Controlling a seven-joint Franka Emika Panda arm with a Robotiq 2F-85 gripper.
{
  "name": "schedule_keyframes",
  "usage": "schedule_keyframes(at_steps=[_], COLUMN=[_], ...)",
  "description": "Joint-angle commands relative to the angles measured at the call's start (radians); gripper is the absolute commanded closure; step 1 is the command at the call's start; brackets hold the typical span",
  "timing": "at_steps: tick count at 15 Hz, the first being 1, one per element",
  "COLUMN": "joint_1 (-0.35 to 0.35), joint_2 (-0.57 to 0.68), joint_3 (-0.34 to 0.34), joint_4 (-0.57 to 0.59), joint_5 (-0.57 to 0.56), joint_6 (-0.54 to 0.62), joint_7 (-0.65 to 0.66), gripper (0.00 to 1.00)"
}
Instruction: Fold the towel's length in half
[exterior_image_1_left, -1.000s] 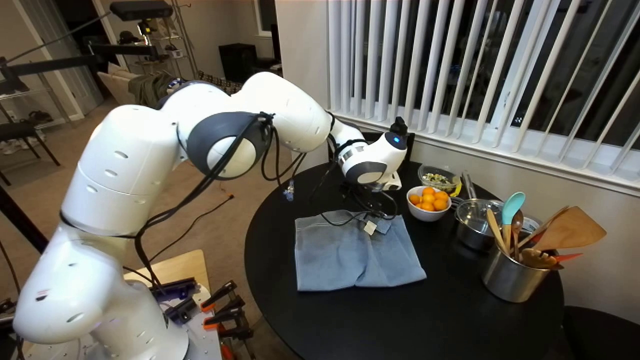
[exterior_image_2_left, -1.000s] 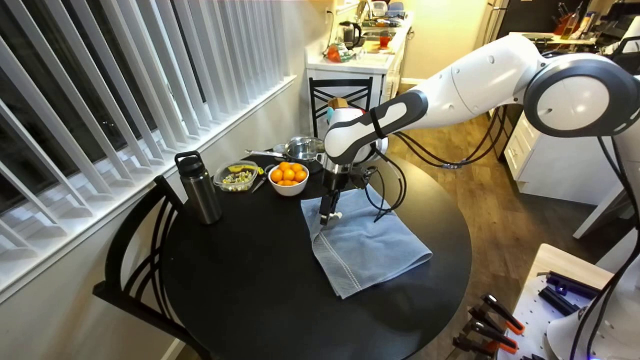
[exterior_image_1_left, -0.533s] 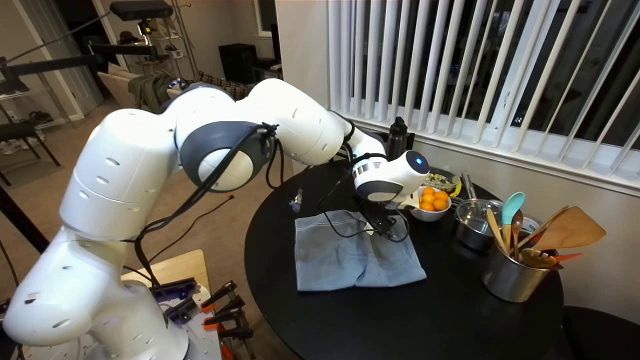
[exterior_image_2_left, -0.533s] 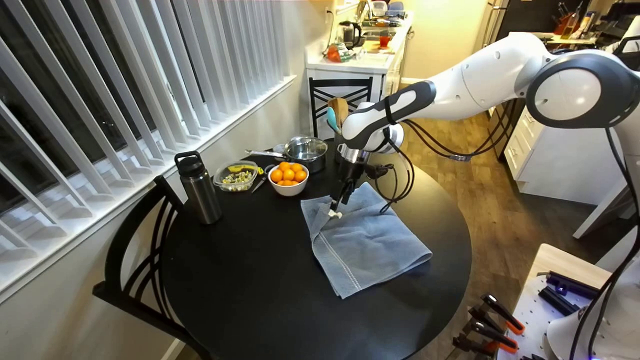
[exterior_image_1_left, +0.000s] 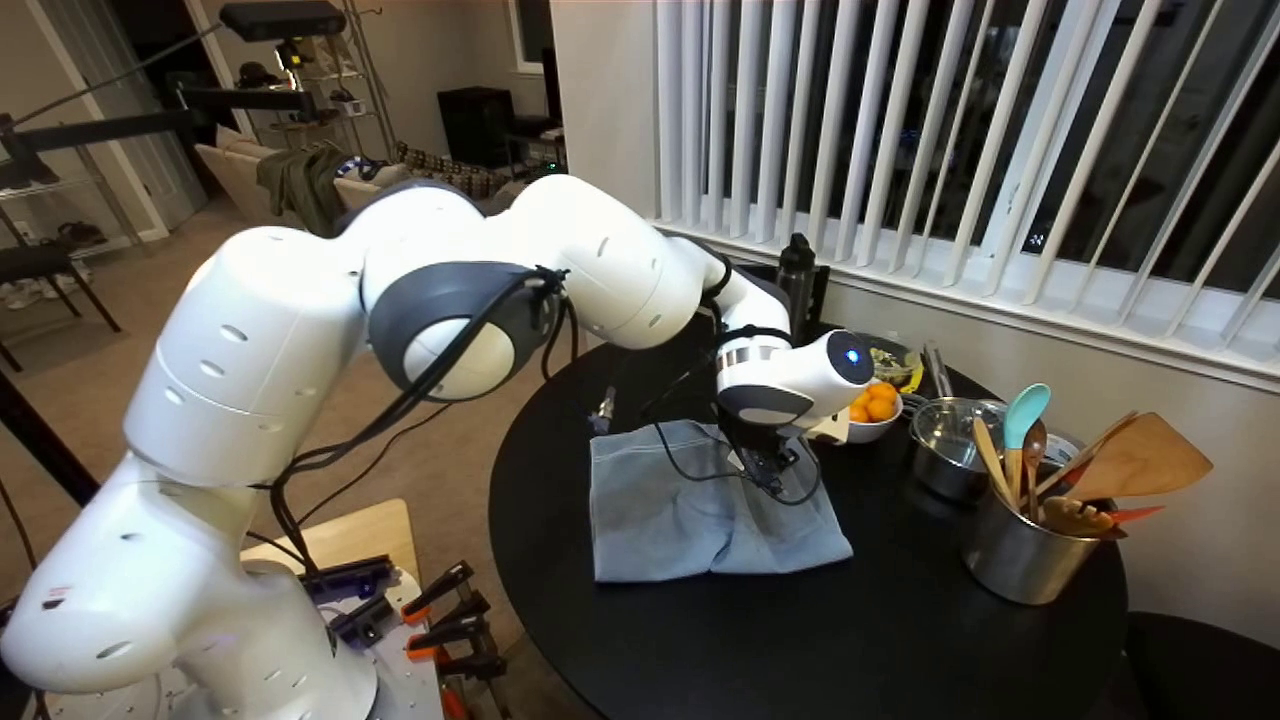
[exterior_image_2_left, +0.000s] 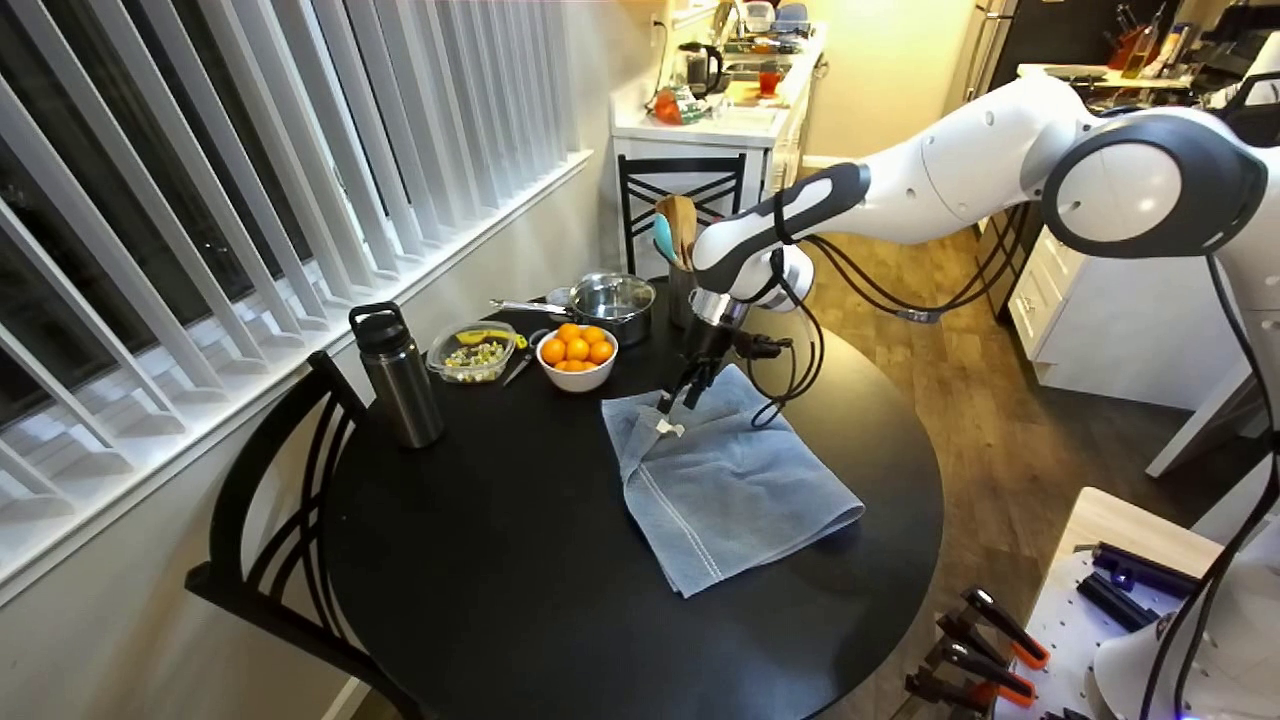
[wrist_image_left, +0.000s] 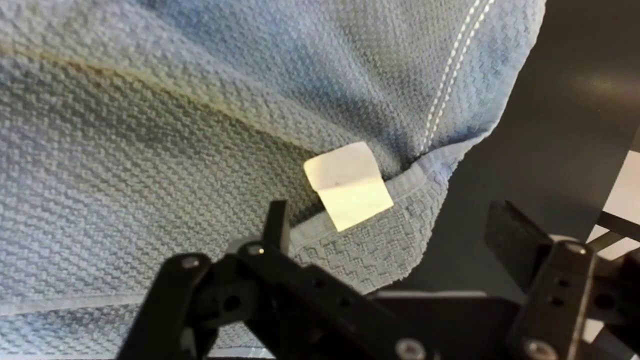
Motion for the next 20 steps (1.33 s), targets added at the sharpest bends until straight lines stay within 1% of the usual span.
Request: schedule_keyframes(at_steps=[1, 9, 15, 20], joint_1=[-0.013, -0.025, -0.028, -0.041], joint_2=[0.035, 0.114, 0.167, 0.202], joint_3=[0.014, 0.024, 0.024, 0.046], joint_4=[0.021, 0.104, 0.154, 0.191], joint_5=[0.045, 0.115, 0.146, 0.184], joint_6=[0.038, 0.079, 0.072, 0.043], joint_7=[-0.005, -0.002, -0.002, -0.011], gripper=[0.00, 0.00, 0.00, 0.00])
